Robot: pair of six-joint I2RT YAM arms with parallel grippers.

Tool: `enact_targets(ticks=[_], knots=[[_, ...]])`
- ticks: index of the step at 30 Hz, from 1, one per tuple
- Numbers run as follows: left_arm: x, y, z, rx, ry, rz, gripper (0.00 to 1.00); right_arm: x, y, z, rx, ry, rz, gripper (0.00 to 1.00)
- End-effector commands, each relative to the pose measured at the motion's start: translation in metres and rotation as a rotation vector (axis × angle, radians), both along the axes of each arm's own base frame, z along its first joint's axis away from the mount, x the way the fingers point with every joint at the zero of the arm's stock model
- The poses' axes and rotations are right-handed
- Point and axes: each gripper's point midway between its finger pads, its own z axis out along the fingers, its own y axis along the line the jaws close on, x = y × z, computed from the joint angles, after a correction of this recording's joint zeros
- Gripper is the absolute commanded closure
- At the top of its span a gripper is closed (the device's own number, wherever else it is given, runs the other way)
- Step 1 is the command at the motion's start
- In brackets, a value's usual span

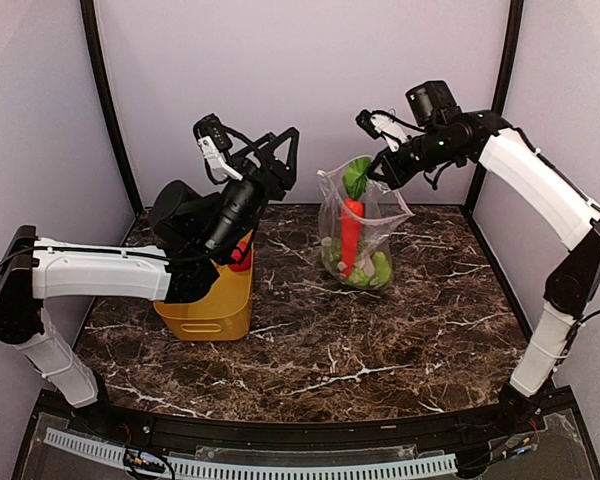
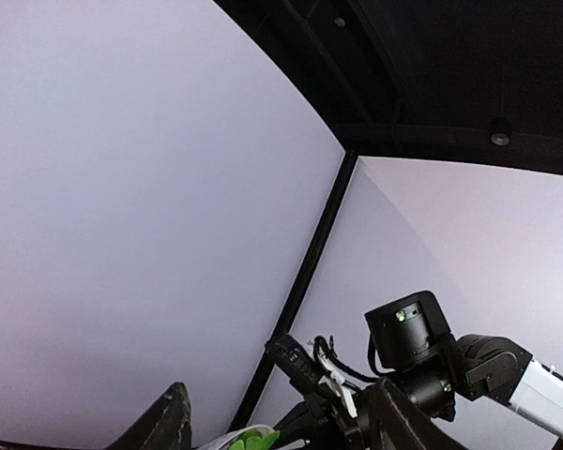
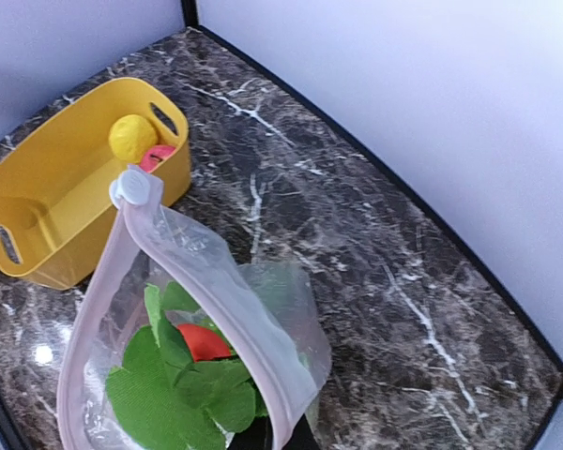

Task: Place the food in the zip-top bag and seal the zipper
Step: Place the fake vegetable in the zipper food storage bag, then adjust the zipper food storage bag at the center of the board.

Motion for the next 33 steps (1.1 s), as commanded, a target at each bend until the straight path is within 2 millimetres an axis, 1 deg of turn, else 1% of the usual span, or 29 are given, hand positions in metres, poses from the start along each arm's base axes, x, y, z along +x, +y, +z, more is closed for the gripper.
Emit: enact_targets(ticks=[1,3,4,5,6,7,8,9,10,13,15,18,21,23,25,28,30,31,32,33], knots=[[0.022,-0.016,-0.070,0.168,0.282,0.001,0.37,0.026,-0.020,0.052,-0.104,-0.265,-0.092,1.00],[0.022,-0.026,-0.082,0.194,0.327,-0.038,0.38,0.027,-0.023,0.068,-0.063,-0.329,-0.111,1.00],[0.024,-0.031,-0.090,0.207,0.344,-0.050,0.39,0.028,-0.021,0.064,-0.069,-0.347,-0.103,1.00],[0.025,-0.038,-0.094,0.211,0.368,-0.074,0.39,0.032,-0.015,0.044,-0.117,-0.318,-0.094,1.00],[0.028,-0.044,-0.104,0.224,0.393,-0.083,0.39,0.031,-0.008,0.026,-0.161,-0.272,-0.082,1.00],[0.030,-0.050,-0.107,0.225,0.425,-0.103,0.40,0.029,-0.003,0.015,-0.166,-0.223,-0.076,1.00],[0.032,-0.056,-0.117,0.241,0.454,-0.110,0.40,0.023,0.004,0.008,-0.135,-0.176,-0.049,1.00],[0.036,-0.060,-0.124,0.239,0.506,-0.118,0.42,0.015,0.011,0.005,-0.091,-0.144,-0.022,1.00],[0.038,-0.064,-0.135,0.246,0.542,-0.118,0.43,0.009,0.019,0.000,-0.063,-0.124,0.001,1.00],[0.043,-0.070,-0.156,0.227,0.632,-0.133,0.46,0.003,0.033,-0.027,-0.116,-0.078,0.028,1.00],[0.046,-0.069,-0.177,0.221,0.717,-0.120,0.47,-0.002,0.040,-0.041,-0.137,-0.056,0.044,1.00],[0.048,-0.064,-0.203,0.205,0.808,-0.103,0.51,-0.007,0.048,-0.047,-0.137,-0.044,0.063,1.00],[0.050,-0.067,-0.222,0.235,0.860,-0.107,0.57,-0.008,0.054,-0.047,-0.134,-0.042,0.073,1.00],[0.049,-0.070,-0.230,0.249,0.884,-0.118,0.67,-0.008,0.059,-0.049,-0.132,-0.032,0.080,1.00],[0.048,-0.071,-0.234,0.255,0.896,-0.130,0.70,-0.008,0.061,-0.051,-0.134,-0.026,0.083,1.00],[0.047,-0.069,-0.241,0.262,0.916,-0.124,0.72,-0.009,0.062,-0.055,-0.139,-0.017,0.089,1.00],[0.050,-0.063,-0.243,0.254,0.914,-0.107,0.77,-0.014,0.065,-0.057,-0.141,-0.012,0.104,1.00],[0.050,-0.061,-0.242,0.249,0.909,-0.104,0.82,-0.016,0.066,-0.058,-0.143,-0.011,0.110,1.00],[0.053,-0.055,-0.241,0.242,0.901,-0.095,0.84,-0.018,0.066,-0.058,-0.145,-0.012,0.119,1.00],[0.056,-0.048,-0.245,0.244,0.903,-0.080,0.88,-0.020,0.067,-0.058,-0.148,-0.011,0.125,1.00]])
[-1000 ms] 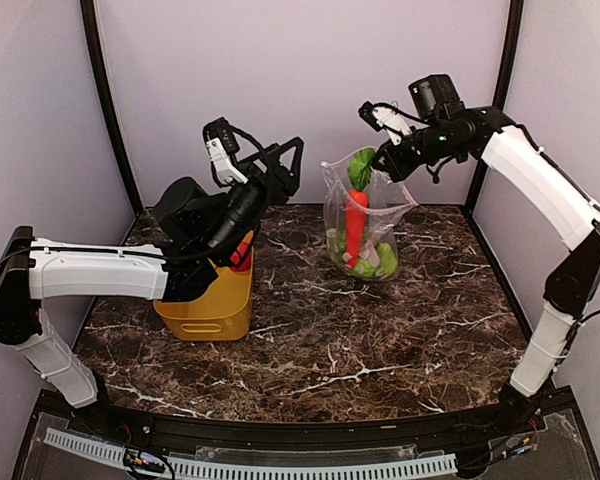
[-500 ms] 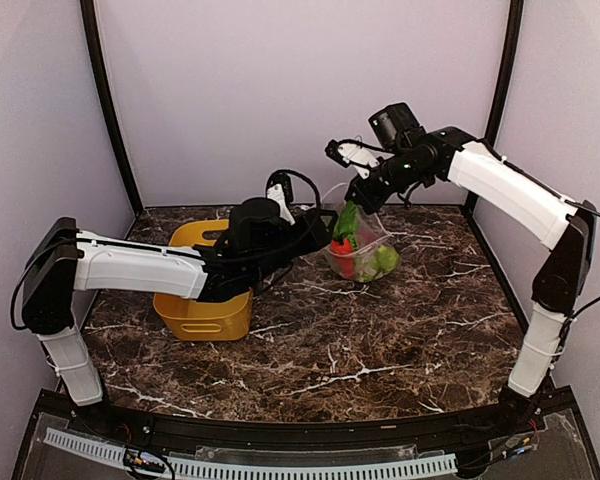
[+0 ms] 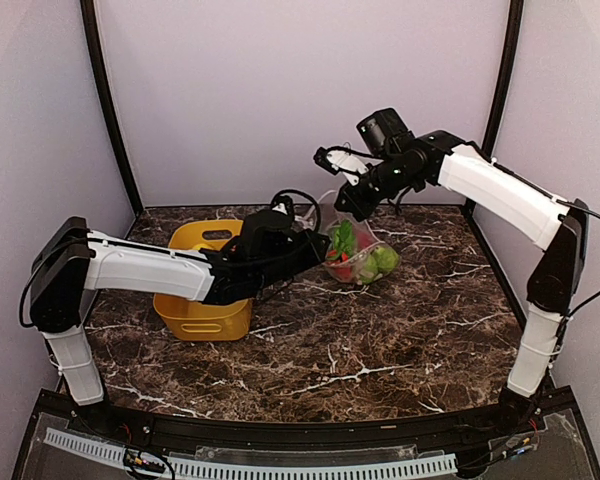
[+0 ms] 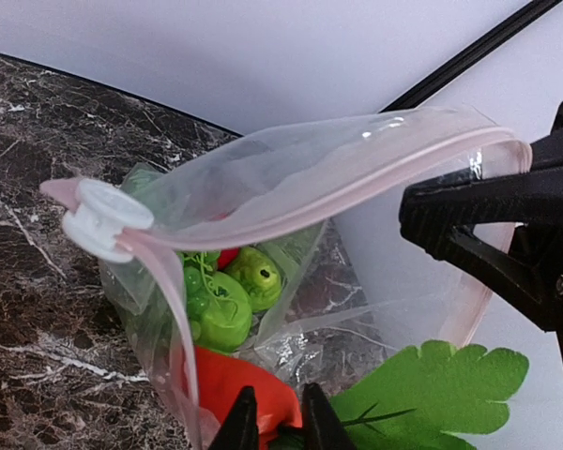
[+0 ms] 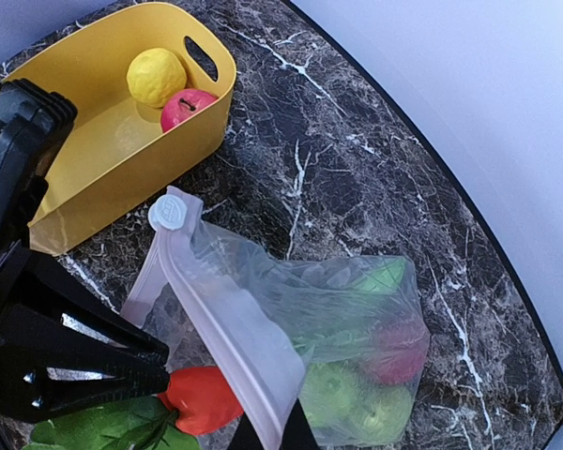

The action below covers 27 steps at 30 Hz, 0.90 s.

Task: Place the food in the zip-top bag and seal the zipper
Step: Adjust the zipper food storage bag at the center of the board.

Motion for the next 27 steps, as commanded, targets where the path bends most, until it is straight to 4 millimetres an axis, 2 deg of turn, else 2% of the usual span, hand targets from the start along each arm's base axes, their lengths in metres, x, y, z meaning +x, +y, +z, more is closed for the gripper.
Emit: enact_targets(ticks=[1,2,6,7,9,11,12,14,15,17,18,19,20,22,25,27], knots=[[0.007,0.023,0.000,0.000,-0.007,0.041,0.90,-0.009,0.010,0.003,0.015,0.001,0.035,1.00],[0.011,0.030,-0.002,0.009,-0.010,0.056,0.96,-0.011,0.009,0.003,0.015,0.001,0.040,1.00],[0.018,0.043,0.004,0.018,-0.014,0.057,0.99,-0.012,0.007,0.008,0.021,-0.009,0.034,1.00],[0.019,0.043,0.007,0.014,-0.014,0.052,0.99,-0.009,0.005,0.008,0.014,-0.020,0.019,1.00],[0.018,0.037,0.024,-0.014,-0.036,0.009,0.99,0.005,-0.004,0.007,-0.042,-0.072,-0.039,1.00],[0.011,0.018,0.072,-0.100,-0.116,-0.093,0.99,0.034,-0.027,0.007,-0.156,-0.182,-0.148,1.00],[0.002,0.004,0.108,-0.152,-0.182,-0.173,0.99,0.049,-0.041,0.009,-0.198,-0.221,-0.203,1.00],[-0.011,-0.004,0.159,-0.158,-0.286,-0.225,0.99,0.067,-0.063,0.024,-0.204,-0.250,-0.277,1.00],[-0.014,-0.002,0.183,-0.163,-0.322,-0.217,0.99,0.073,-0.073,0.035,-0.181,-0.256,-0.307,1.00],[0.001,0.016,0.177,-0.056,-0.331,-0.095,0.99,0.075,-0.086,0.060,-0.140,-0.279,-0.338,1.00],[0.010,0.018,0.160,0.004,-0.310,-0.065,0.99,0.071,-0.088,0.070,-0.119,-0.293,-0.332,1.00],[0.023,0.025,0.155,0.038,-0.309,-0.033,0.99,0.064,-0.085,0.079,-0.088,-0.296,-0.298,1.00],[0.031,0.022,0.131,0.081,-0.257,-0.043,0.99,0.055,-0.080,0.084,-0.054,-0.283,-0.262,1.00],[0.040,0.017,0.115,0.044,-0.186,-0.093,0.99,0.034,-0.067,0.091,0.009,-0.244,-0.192,1.00],[0.038,0.004,0.111,-0.033,-0.141,-0.151,0.99,0.021,-0.057,0.094,0.037,-0.227,-0.150,1.00],[0.034,-0.005,0.109,-0.066,-0.125,-0.190,0.86,0.019,-0.055,0.096,0.046,-0.225,-0.143,1.00]])
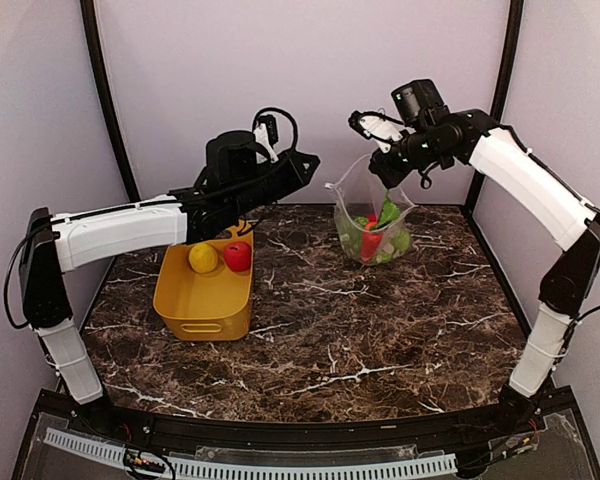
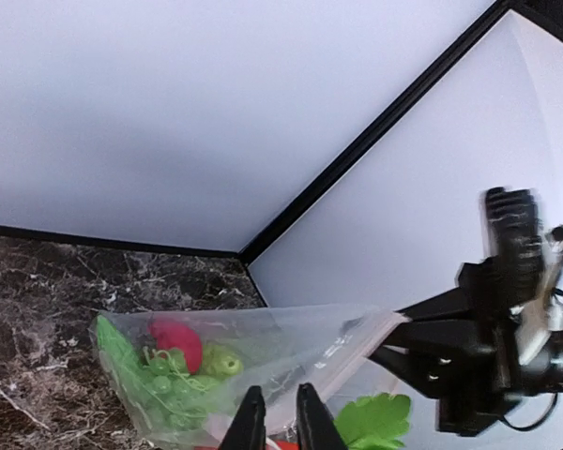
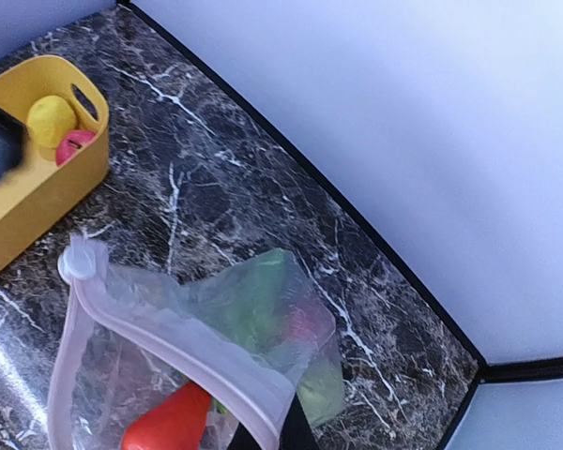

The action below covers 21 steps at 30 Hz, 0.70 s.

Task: Place the food in the zip-top bag and seal the zipper
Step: Adjust the zipper food storage bag at the center of the board.

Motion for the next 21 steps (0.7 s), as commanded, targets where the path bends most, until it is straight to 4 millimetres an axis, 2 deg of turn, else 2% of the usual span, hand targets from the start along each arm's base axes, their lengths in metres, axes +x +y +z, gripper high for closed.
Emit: enact_targets(ticks=[1,3,6,9,10,11,12,13,15,16,18,19,21], knots=[[-0.006,-0.024,-0.051,0.036,0.139,-0.114,0.76,-0.020,0.017,0.029,0.092,-0.028,0.077,1.00],[-0.009,-0.028,-0.054,0.013,0.154,-0.132,0.67,-0.019,0.022,0.021,0.094,-0.004,0.089,1.00],[-0.013,-0.031,-0.062,-0.009,0.197,-0.150,0.65,-0.015,0.026,0.007,0.089,0.027,0.084,1.00],[-0.023,-0.023,-0.077,-0.021,0.236,-0.124,0.66,-0.004,0.026,-0.003,0.062,0.030,0.051,1.00],[-0.026,-0.015,-0.064,-0.048,0.202,-0.073,0.66,0.001,0.023,-0.006,0.043,0.021,0.030,1.00],[-0.029,-0.008,-0.076,-0.027,0.206,-0.043,0.65,0.007,0.019,-0.005,0.028,0.004,0.009,1.00],[-0.032,0.002,-0.066,-0.027,0.169,0.009,0.63,0.015,0.013,-0.002,0.016,-0.016,-0.015,1.00],[-0.032,0.008,-0.071,0.005,0.155,0.044,0.62,0.025,0.002,0.004,0.009,-0.038,-0.049,1.00],[-0.035,0.014,-0.073,0.040,0.153,0.059,0.60,0.051,-0.028,0.022,0.030,-0.089,-0.133,1.00],[-0.036,0.015,-0.073,0.045,0.150,0.059,0.58,0.066,-0.047,0.038,0.073,-0.114,-0.189,1.00],[-0.039,0.012,-0.075,0.044,0.144,0.032,0.58,0.077,-0.073,0.051,0.140,-0.113,-0.254,1.00],[-0.041,0.009,-0.074,0.028,0.148,0.010,0.57,0.075,-0.070,0.046,0.164,-0.086,-0.234,1.00],[-0.044,0.001,-0.078,0.012,0.159,-0.019,0.57,0.060,-0.049,0.026,0.181,-0.016,-0.167,1.00]])
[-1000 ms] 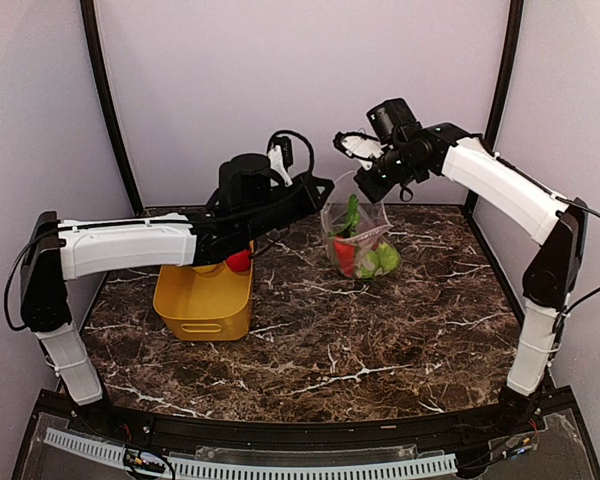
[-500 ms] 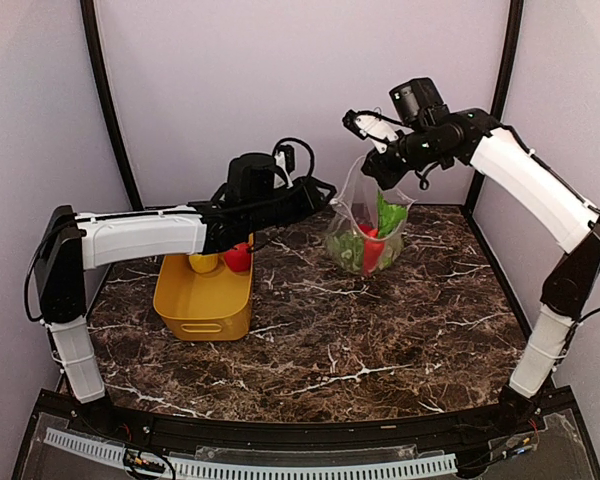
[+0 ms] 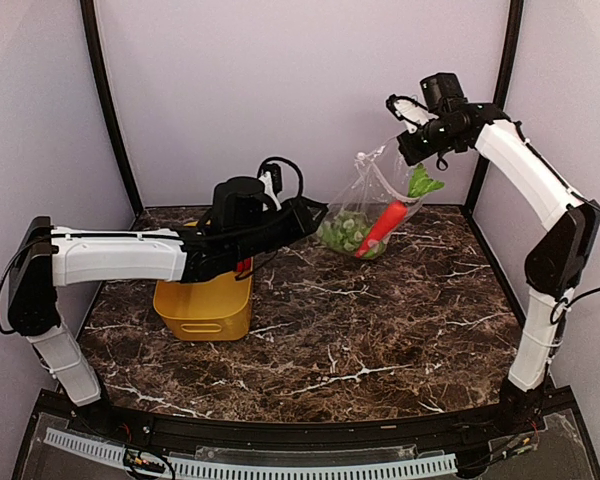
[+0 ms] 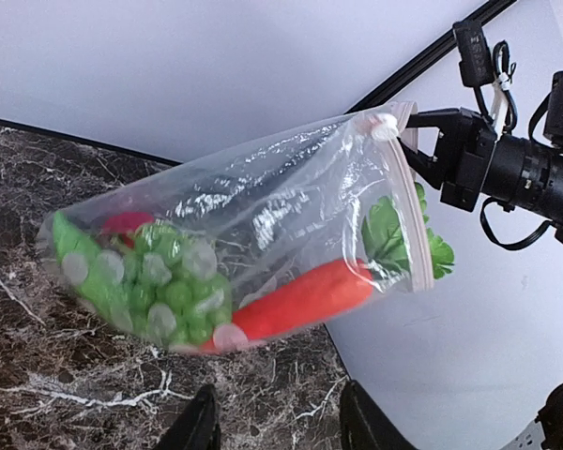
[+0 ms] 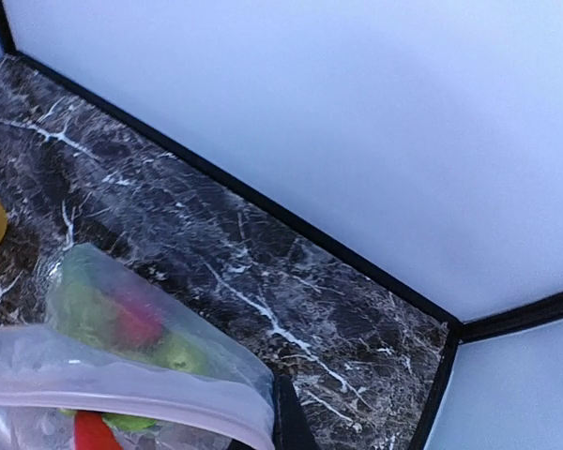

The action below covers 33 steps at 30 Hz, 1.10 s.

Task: Place the food in the zip-top bag and seal the zipper
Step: Adjust the zipper food storage bag at the center of the board, then adjust the fake vegetable in the zipper food storage bag.

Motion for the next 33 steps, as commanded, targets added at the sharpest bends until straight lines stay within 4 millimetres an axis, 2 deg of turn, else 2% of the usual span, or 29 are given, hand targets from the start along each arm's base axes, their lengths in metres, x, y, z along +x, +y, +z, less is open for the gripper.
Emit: enact_targets(ticks=[1,4,6,7,8,9,10,11,12,16,22,27,30,32,33], knots=[[-0.005,-0.001,0.011,-0.045,-0.029,-0.020,0.56,-0.015,0.010,0.007,0.099,0.009,0.022,1.00],[-0.009,-0.015,0.007,-0.071,-0.015,-0.066,0.54,-0.035,0.034,-0.023,0.079,0.064,0.077,1.00],[-0.007,-0.028,-0.008,-0.065,0.013,-0.094,0.53,-0.048,0.050,-0.043,0.093,0.123,0.138,1.00],[-0.006,-0.032,-0.006,-0.071,0.014,-0.103,0.53,-0.053,0.056,-0.053,0.097,0.155,0.155,1.00],[-0.005,-0.037,-0.018,-0.058,0.035,-0.114,0.52,-0.057,0.061,-0.062,0.103,0.189,0.172,1.00],[-0.004,-0.041,-0.016,-0.062,0.038,-0.123,0.52,-0.061,0.066,-0.069,0.113,0.218,0.188,1.00],[-0.002,-0.044,-0.030,-0.039,0.068,-0.122,0.51,-0.064,0.070,-0.072,0.124,0.237,0.202,1.00],[-0.001,-0.046,-0.032,-0.042,0.087,-0.118,0.51,-0.065,0.074,-0.074,0.131,0.246,0.209,1.00],[0.000,-0.046,-0.045,-0.018,0.120,-0.111,0.51,-0.066,0.076,-0.074,0.132,0.248,0.213,1.00],[-0.001,-0.046,-0.068,0.019,0.186,-0.101,0.51,-0.068,0.082,-0.069,0.146,0.243,0.229,1.00],[-0.001,-0.046,-0.087,0.064,0.205,-0.100,0.53,-0.074,0.091,-0.077,0.157,0.280,0.260,1.00],[0.005,-0.036,-0.083,0.116,0.145,-0.061,0.54,-0.083,0.094,-0.073,0.162,0.279,0.288,1.00],[0.004,-0.041,-0.073,0.121,0.087,-0.098,0.57,-0.089,0.094,-0.067,0.168,0.271,0.304,1.00],[0.003,-0.049,-0.064,0.133,0.046,-0.140,0.65,-0.093,0.094,-0.066,0.170,0.270,0.313,1.00],[0.002,-0.052,-0.072,0.159,0.060,-0.155,0.71,-0.094,0.094,-0.065,0.170,0.269,0.315,1.00]])
